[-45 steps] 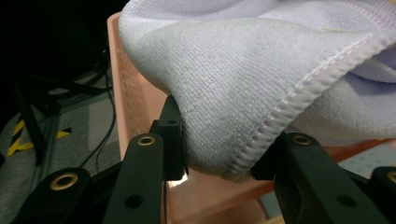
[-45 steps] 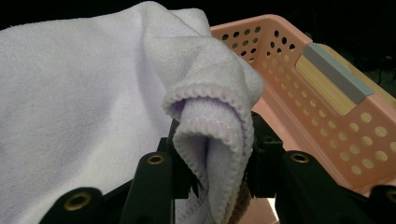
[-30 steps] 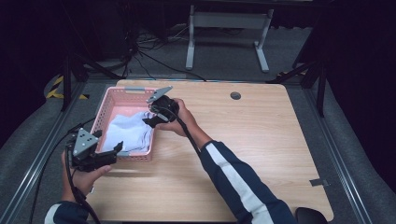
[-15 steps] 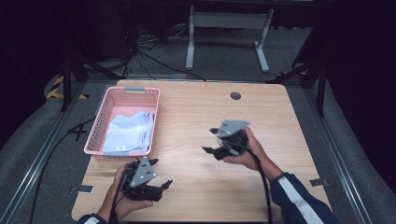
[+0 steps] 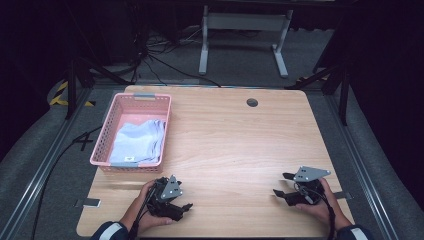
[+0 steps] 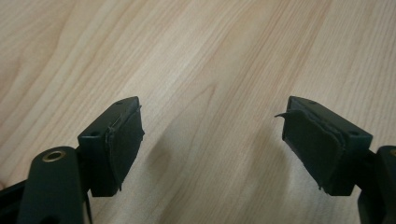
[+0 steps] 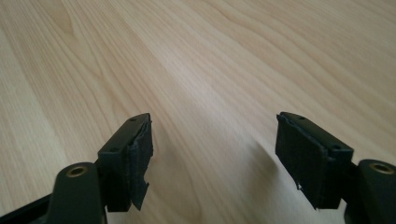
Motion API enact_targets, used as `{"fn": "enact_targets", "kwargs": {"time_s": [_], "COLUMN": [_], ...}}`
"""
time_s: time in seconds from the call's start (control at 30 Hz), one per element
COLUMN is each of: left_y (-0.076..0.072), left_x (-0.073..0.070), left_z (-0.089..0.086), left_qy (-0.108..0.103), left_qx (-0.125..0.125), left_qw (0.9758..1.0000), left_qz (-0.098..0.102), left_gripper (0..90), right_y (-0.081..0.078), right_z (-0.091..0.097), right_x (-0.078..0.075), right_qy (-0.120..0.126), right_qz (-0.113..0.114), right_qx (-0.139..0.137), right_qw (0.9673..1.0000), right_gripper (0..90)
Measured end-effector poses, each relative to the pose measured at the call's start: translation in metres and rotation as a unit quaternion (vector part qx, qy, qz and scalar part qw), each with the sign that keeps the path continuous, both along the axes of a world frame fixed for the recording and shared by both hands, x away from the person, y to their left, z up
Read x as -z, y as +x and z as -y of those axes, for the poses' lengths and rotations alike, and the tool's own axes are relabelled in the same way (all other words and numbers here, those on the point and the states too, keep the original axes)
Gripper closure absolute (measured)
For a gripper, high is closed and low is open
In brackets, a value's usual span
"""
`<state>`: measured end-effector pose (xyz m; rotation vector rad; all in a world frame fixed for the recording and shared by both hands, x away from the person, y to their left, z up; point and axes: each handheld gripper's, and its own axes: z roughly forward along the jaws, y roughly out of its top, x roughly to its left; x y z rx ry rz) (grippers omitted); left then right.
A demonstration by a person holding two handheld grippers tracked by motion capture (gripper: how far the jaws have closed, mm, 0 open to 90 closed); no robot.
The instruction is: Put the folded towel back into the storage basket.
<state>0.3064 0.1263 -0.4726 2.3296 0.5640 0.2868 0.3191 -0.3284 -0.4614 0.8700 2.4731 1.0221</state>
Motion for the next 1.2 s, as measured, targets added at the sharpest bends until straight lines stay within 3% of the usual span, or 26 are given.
{"fn": "enact_targets", "kwargs": {"time_s": [0.03,0.13,0.23,1.0,1.2], "left_y": [0.0026,0.005,0.0045,0.0055,0.0068], "left_x": [0.0036,0.0069,0.0071,0.0076,0.0071], "left_z": [-0.0011,-0.0017,-0.0004,0.0001,-0.0002], "left_qy": [-0.012,-0.029,-0.029,-0.032,-0.027], "left_qx": [0.002,-0.015,-0.019,-0.019,-0.015], "left_qw": [0.9999,0.9994,0.9993,0.9992,0.9994], "left_qz": [-0.006,-0.014,-0.016,-0.015,-0.013], "left_gripper": [18.6,16.7,15.6,14.9,14.6], "right_y": [-0.0053,-0.0086,-0.0092,-0.0088,-0.0082], "right_z": [0.0079,0.0123,0.0102,0.0089,0.0087], "right_x": [0.0048,0.0067,0.0074,0.0076,0.0077], "right_qy": [0.016,0.028,0.02,0.02,0.016], "right_qz": [-0.013,-0.008,-0.002,-0.002,-0.002], "right_qx": [0.009,0.017,0.016,0.019,0.024], "right_qw": [0.9997,0.9994,0.9997,0.9996,0.9996], "right_gripper": [27.4,27.4,24.8,23.5,19.0]}}
